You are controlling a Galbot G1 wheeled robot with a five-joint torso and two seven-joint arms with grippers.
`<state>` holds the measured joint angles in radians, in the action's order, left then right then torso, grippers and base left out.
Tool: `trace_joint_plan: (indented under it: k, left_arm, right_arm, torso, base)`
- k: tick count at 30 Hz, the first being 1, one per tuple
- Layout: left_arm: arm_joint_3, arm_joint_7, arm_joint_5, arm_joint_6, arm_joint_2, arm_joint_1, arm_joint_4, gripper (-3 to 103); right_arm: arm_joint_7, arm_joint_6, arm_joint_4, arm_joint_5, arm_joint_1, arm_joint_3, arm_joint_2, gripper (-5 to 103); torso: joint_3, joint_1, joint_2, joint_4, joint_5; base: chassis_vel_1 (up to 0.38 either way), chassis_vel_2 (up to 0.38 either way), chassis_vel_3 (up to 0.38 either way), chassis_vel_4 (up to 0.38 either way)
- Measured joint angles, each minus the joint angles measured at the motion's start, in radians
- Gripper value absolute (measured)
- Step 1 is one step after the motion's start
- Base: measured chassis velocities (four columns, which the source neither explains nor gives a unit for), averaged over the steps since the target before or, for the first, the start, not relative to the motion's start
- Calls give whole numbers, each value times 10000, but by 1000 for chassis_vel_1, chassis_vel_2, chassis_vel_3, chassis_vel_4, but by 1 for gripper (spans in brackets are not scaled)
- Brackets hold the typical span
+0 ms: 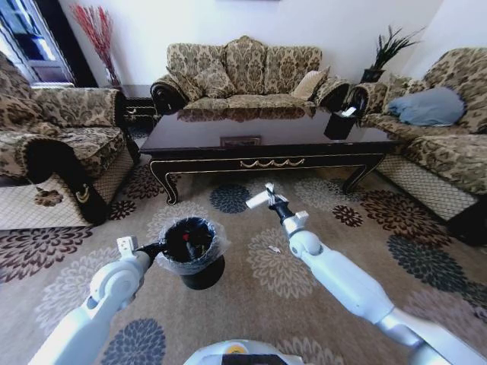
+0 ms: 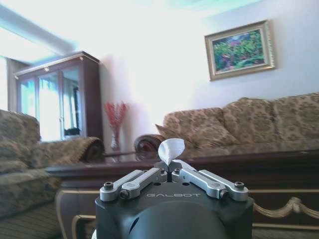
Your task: Move to the front of the table and pick up the trash from the floor, then place it into the trash bin.
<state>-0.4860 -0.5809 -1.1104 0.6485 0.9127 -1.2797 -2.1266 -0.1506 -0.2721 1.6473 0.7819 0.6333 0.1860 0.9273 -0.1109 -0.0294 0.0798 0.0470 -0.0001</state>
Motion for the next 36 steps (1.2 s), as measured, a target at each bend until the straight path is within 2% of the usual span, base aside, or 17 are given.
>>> trace_joint_plan:
  k: [2, 6, 9, 22, 36]
  left_arm:
    - [93, -1, 5, -4, -11, 105, 78, 4]
    - [671, 19, -7, -92, -82, 840, 662, 4]
    - [989, 34, -8, -101, -8, 1245, 1020, 4]
    - [2801, -32, -252, -105, 778, 3585, 2544, 4]
    - [3138, -86, -595, -104, 594, 4324, 2751, 4]
  right_arm:
    - [80, -48, 142, 89, -39, 87, -2, 0]
    - [872, -504, 644, 355, -163, 645, 30, 0]
    - [1162, -709, 780, 349, -193, 960, 82, 0]
    - [1533, -1069, -171, -752, -396, 1996, 393, 0]
    - [1958, -1429, -648, -1369, -269, 2003, 375, 0]
  torso:
    - [0, 0, 0, -2, 0]
    - [0, 0, 0, 2, 0]
    - [0, 0, 0, 2, 1]
    - [-1, -1, 0, 3, 2]
    - [0, -1, 0, 0, 1]
  base:
    - [0, 0, 0, 0]
    - [0, 0, 0, 0]
    - [0, 0, 0, 0]
    - [0, 0, 0, 0]
    - [0, 0, 0, 0]
